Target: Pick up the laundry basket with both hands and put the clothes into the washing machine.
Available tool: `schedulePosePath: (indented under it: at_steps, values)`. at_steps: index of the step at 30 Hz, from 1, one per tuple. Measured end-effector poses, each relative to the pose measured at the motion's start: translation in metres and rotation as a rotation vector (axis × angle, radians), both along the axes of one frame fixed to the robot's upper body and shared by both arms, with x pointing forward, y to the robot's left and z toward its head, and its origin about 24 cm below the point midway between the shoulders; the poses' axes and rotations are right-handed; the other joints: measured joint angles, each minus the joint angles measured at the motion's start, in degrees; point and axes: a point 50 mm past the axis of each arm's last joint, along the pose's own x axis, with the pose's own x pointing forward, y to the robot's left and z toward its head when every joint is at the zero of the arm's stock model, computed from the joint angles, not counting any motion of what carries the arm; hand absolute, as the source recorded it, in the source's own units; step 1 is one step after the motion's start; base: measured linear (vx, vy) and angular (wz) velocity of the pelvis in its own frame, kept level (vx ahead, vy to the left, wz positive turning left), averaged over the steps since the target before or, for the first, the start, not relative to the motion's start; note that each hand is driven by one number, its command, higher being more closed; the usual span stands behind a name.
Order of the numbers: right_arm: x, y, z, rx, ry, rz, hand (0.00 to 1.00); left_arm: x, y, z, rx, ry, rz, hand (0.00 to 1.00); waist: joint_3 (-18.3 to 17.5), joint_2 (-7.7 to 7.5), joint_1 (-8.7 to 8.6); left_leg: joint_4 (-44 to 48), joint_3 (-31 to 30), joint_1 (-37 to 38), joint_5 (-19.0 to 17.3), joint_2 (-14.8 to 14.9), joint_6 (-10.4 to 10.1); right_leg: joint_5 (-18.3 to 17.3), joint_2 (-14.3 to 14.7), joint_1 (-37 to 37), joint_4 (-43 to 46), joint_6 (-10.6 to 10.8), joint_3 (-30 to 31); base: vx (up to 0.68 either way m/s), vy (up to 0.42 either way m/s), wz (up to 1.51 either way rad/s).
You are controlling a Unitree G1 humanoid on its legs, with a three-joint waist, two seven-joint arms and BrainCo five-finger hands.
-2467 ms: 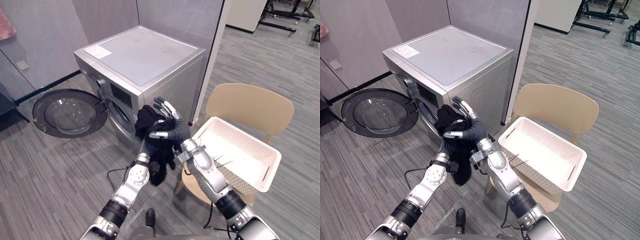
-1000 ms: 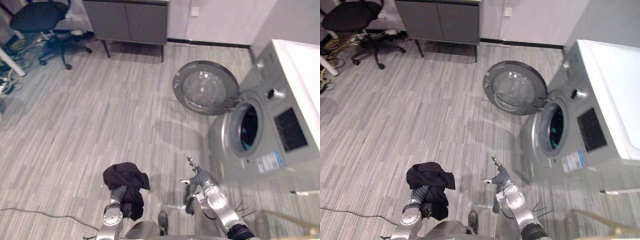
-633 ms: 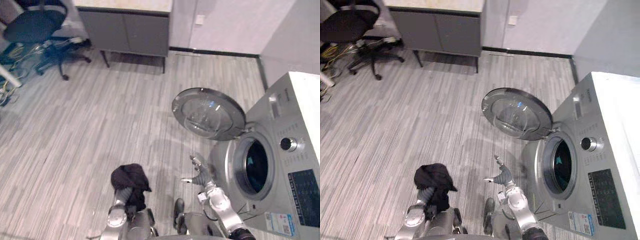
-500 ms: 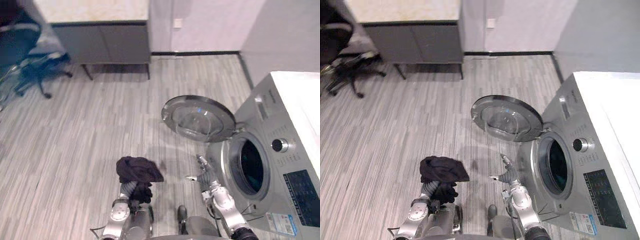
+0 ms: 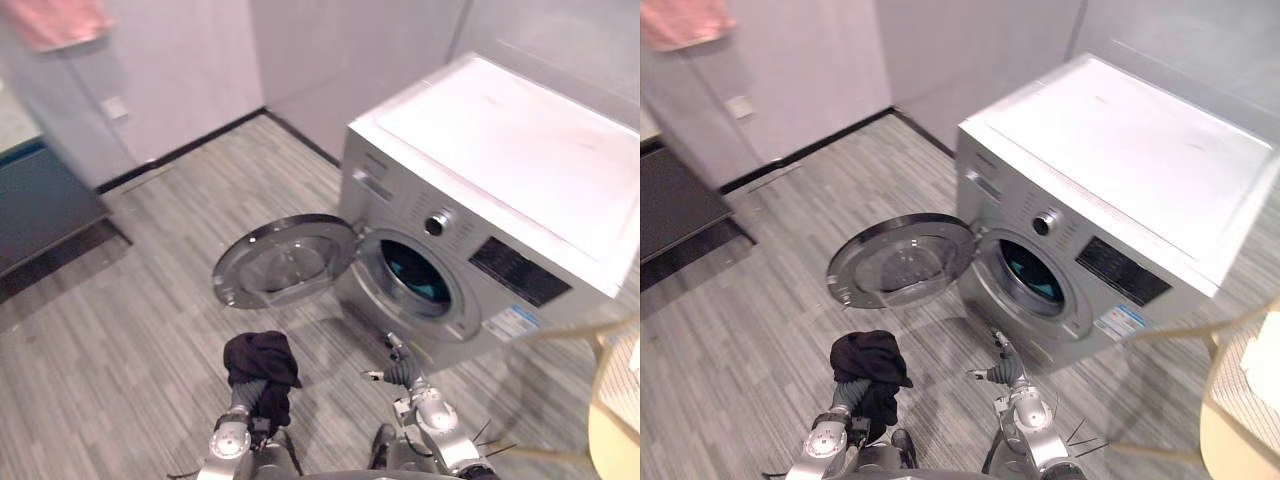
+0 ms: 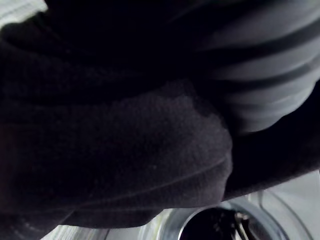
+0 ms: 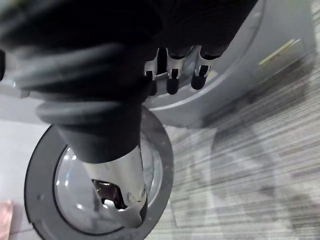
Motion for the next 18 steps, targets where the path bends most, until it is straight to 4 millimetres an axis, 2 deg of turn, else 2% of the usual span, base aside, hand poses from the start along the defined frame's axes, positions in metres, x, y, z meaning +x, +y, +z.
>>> schedulePosePath:
  at_steps: [1,2,3,4,5,6,7,8,9,10,11,12,14,15,16,17,18]
  values:
    - [0.002,0.001,0.001,-0.009,-0.007,0.013,0.0,0.001,0.0,0.001,-0.002,-0.005,0.0,1.0,0.0,0.02,-0.15,-0.8,2.2,1.2,-0.1,0.0,-0.4,-0.1,0.2,-0.3,0.2,-0.1,-0.3,0.07,-0.037,-1.29]
    - [0.003,-0.004,0.002,-0.034,-0.012,0.012,0.0,0.002,0.001,0.001,0.003,-0.004,-0.004,1.0,-0.1,0.75,-1.23,-0.3,3.9,1.9,-0.7,0.3,-1.3,-0.7,1.1,-0.4,-0.1,0.1,0.9,0.1,-0.059,-1.04]
    - [0.0,-0.013,-0.003,-0.019,0.011,-0.009,0.0,0.007,-0.004,0.003,-0.01,-0.017,-0.014,1.0,-0.1,1.55,-2.21,1.2,4.6,2.5,-1.4,1.7,-1.9,-1.2,2.4,0.0,-0.3,0.5,1.5,0.12,-0.089,-0.64]
    - [-0.004,-0.021,-0.008,-0.014,0.035,-0.027,0.0,0.01,-0.006,0.005,-0.015,-0.03,-0.018,1.0,-0.2,1.94,-2.2,3.8,4.5,2.3,-2.4,2.7,-2.4,-1.7,3.0,0.5,-0.8,0.7,2.2,0.19,-0.125,-0.59]
    - [-0.011,-0.033,-0.017,-0.015,0.087,-0.071,0.0,0.014,-0.009,0.007,-0.024,-0.042,-0.022,1.0,-0.1,2.13,-1.65,11.0,3.6,1.2,-3.2,5.7,-2.5,-2.5,4.0,1.3,-0.9,0.4,3.5,0.13,-0.097,-0.53]
    - [-0.015,-0.038,-0.021,-0.014,0.108,-0.095,0.0,0.014,-0.01,0.007,-0.027,-0.043,-0.026,1.0,0.0,2.21,-1.47,15.7,2.7,0.1,-3.3,7.4,-2.4,-2.8,4.6,1.9,-1.0,0.3,4.2,0.16,-0.178,-0.71]
    - [-0.019,-0.051,-0.025,-0.022,0.135,-0.139,0.0,0.014,-0.011,0.007,-0.036,-0.039,-0.036,1.0,0.6,3.68,-1.48,27.1,-1.7,-3.0,-2.3,11.8,-0.9,-3.4,6.7,4.3,-1.8,0.0,5.8,0.12,-0.133,-0.82]
    - [-0.021,-0.058,-0.026,-0.027,0.145,-0.161,0.0,0.009,-0.012,0.004,-0.042,-0.022,-0.031,1.0,0.9,4.69,-1.38,34.6,-6.0,-5.5,-0.1,13.7,0.2,-3.9,8.2,5.8,-2.7,-0.7,8.3,0.15,-0.128,-0.92]
    - [-0.021,-0.061,-0.026,-0.03,0.148,-0.17,0.0,0.007,-0.013,0.002,-0.048,-0.013,-0.027,1.0,1.1,4.47,-0.99,37.0,-8.3,-6.7,-0.4,13.8,0.0,-4.1,8.7,6.2,-3.1,-1.1,9.5,0.15,0.007,-1.1]
    - [-0.023,-0.072,-0.026,-0.038,0.152,-0.227,0.0,0.005,-0.015,0.0,-0.056,-0.001,-0.025,1.0,0.8,5.45,-0.36,38.9,-12.1,-8.9,-3.5,12.0,-0.3,-4.2,8.6,6.7,-3.6,-1.2,12.1,0.18,0.042,-0.96]
    - [-0.027,-0.079,-0.029,-0.039,0.168,-0.273,0.0,0.005,-0.016,0.0,-0.06,-0.001,-0.024,1.0,1.1,4.73,-0.26,36.5,-14.0,-10.1,-5.0,9.8,-0.2,-4.1,8.2,7.2,-4.1,-1.1,13.7,0.19,0.046,-0.87]
    - [-0.03,-0.083,-0.031,-0.043,0.182,-0.291,0.0,0.005,-0.016,0.0,-0.061,-0.001,-0.024,1.0,1.2,4.63,-0.23,34.3,-15.0,-10.4,-5.3,8.5,-0.1,-4.0,7.9,7.6,-4.2,-0.9,14.4,0.19,0.063,-0.67]
    - [-0.043,-0.092,-0.041,-0.093,0.255,-0.333,0.0,0.004,-0.017,-0.001,-0.064,0.003,-0.021,1.0,1.4,4.31,0.46,21.1,-20.5,-10.8,-5.1,2.9,-0.6,-3.4,6.6,8.5,-4.2,0.4,17.3,0.18,0.115,-0.66]
    - [-0.045,-0.094,-0.042,-0.107,0.267,-0.336,0.0,0.003,-0.018,-0.001,-0.067,0.005,-0.02,1.0,1.3,4.46,0.82,16.7,-22.3,-10.3,-4.6,1.5,-1.3,-3.2,6.5,8.3,-4.3,0.8,18.3,0.17,0.172,-0.7]
    - [-0.048,-0.097,-0.044,-0.127,0.278,-0.337,0.0,0.002,-0.018,-0.002,-0.07,0.008,-0.019,1.0,1.3,5.0,1.39,9.9,-24.7,-9.6,-2.4,-0.1,-3.3,-3.0,6.6,8.2,-4.3,1.8,19.2,0.18,0.219,-0.8]
    - [-0.049,-0.099,-0.045,-0.163,0.296,-0.32,0.0,-0.004,-0.017,-0.005,-0.066,0.028,-0.017,1.0,1.0,6.67,1.22,6.3,-25.8,-9.0,2.5,-0.2,-1.6,-3.6,7.4,8.3,-4.1,3.9,20.8,0.2,0.242,-0.67]
    - [-0.052,-0.093,-0.047,-0.161,0.304,-0.302,0.0,-0.004,-0.015,-0.006,-0.054,0.036,-0.026,1.0,0.8,5.09,1.02,6.3,-25.4,-8.5,2.7,-1.2,-1.8,-3.5,6.2,8.4,-3.9,4.6,21.0,0.17,0.185,-0.38]
